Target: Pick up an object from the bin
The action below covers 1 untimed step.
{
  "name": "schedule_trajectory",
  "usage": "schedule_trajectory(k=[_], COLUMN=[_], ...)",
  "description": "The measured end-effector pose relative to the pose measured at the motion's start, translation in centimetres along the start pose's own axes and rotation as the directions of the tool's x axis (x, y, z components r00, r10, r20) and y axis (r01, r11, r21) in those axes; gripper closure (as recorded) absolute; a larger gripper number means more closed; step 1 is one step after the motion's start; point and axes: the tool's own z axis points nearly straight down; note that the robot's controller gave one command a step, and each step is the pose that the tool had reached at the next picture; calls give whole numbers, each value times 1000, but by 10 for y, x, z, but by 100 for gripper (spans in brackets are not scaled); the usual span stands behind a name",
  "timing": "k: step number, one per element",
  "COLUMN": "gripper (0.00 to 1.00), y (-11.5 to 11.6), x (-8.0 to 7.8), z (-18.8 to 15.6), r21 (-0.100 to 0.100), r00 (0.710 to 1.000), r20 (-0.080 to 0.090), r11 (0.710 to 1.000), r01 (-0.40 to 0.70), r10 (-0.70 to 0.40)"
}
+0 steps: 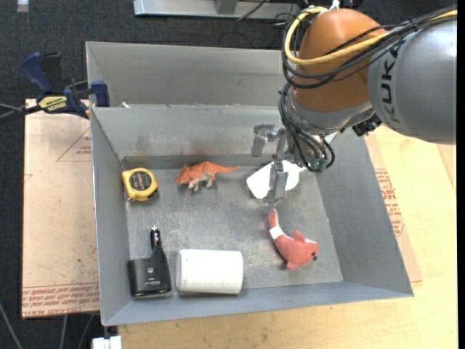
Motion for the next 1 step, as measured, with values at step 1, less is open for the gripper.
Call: schedule_trajectory(k=[1], gripper=[0], y=[0], x=[-1], z=[-5], r21=[0], r00=[1000], r20=[7], r11=[1000], r01=[-1], r10=[1])
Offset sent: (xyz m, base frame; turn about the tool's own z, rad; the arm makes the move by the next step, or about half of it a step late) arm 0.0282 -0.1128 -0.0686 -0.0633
